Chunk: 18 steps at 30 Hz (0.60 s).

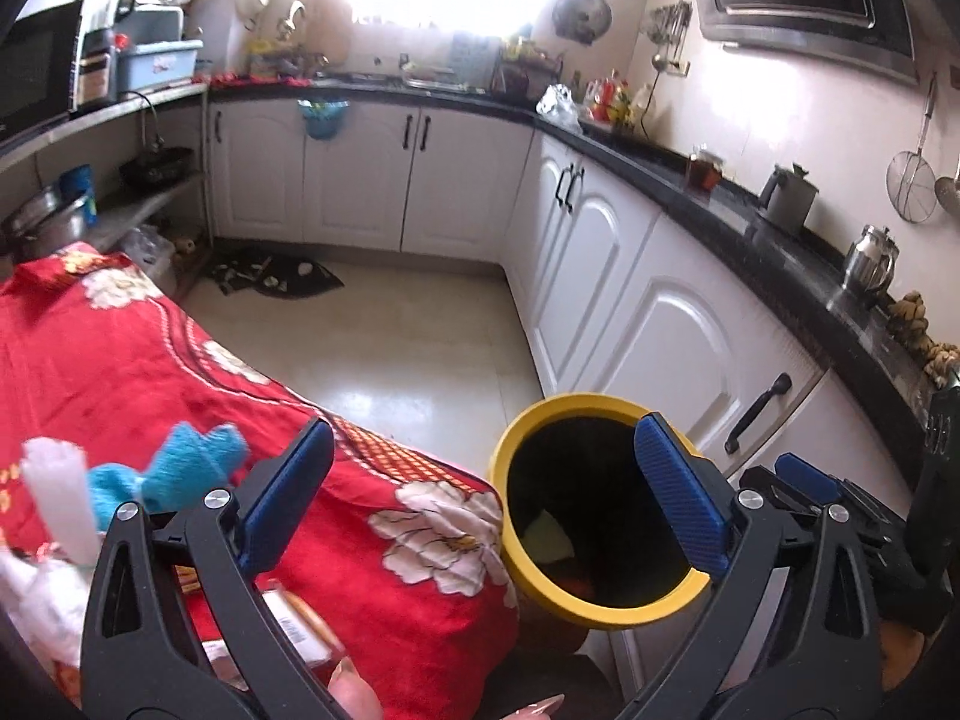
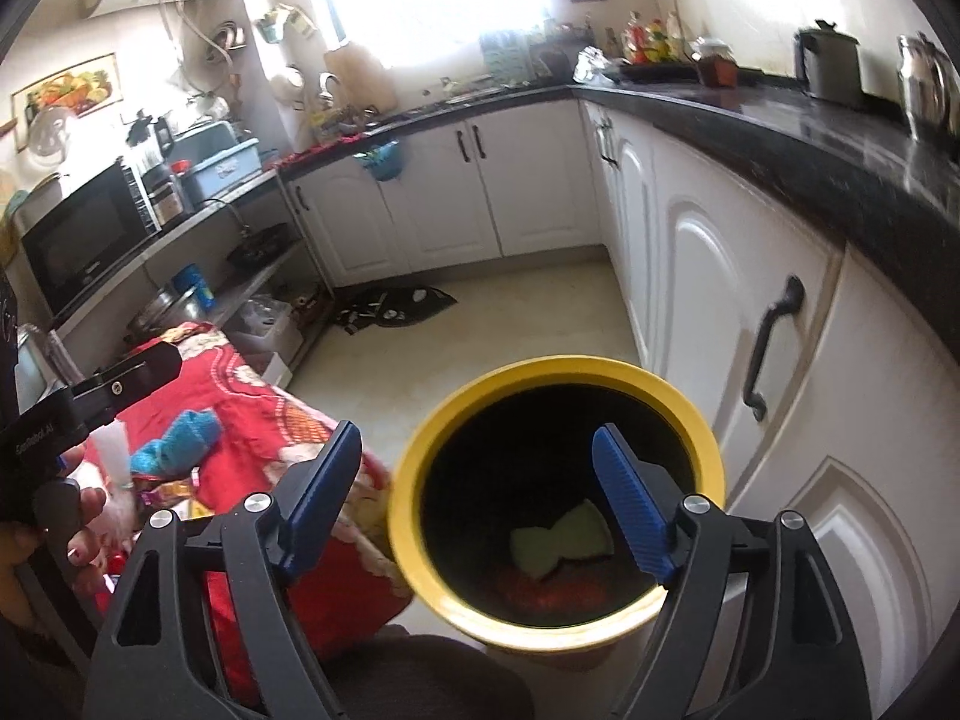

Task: Collect trash
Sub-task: 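Withdraw both tools from the bin back toward the bed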

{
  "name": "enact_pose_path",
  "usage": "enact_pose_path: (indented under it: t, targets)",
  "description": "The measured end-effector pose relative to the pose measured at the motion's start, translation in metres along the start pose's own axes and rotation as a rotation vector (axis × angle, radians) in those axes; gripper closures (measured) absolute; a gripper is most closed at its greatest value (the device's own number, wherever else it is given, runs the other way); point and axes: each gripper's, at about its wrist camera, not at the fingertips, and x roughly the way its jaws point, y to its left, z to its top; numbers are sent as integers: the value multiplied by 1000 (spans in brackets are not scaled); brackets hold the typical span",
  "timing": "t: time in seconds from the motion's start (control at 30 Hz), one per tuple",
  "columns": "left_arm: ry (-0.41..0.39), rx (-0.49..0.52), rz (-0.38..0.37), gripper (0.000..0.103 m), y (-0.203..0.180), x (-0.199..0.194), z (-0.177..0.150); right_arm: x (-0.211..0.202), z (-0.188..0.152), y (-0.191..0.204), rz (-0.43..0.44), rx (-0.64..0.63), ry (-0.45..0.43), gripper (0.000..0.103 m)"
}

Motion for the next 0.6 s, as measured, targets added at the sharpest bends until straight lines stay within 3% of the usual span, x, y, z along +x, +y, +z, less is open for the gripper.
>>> enact_pose_path:
  t: [0.6]
  targets:
    - [-123, -41, 74, 11, 43, -74, 1, -18, -7, 72, 115, -101, -2, 23]
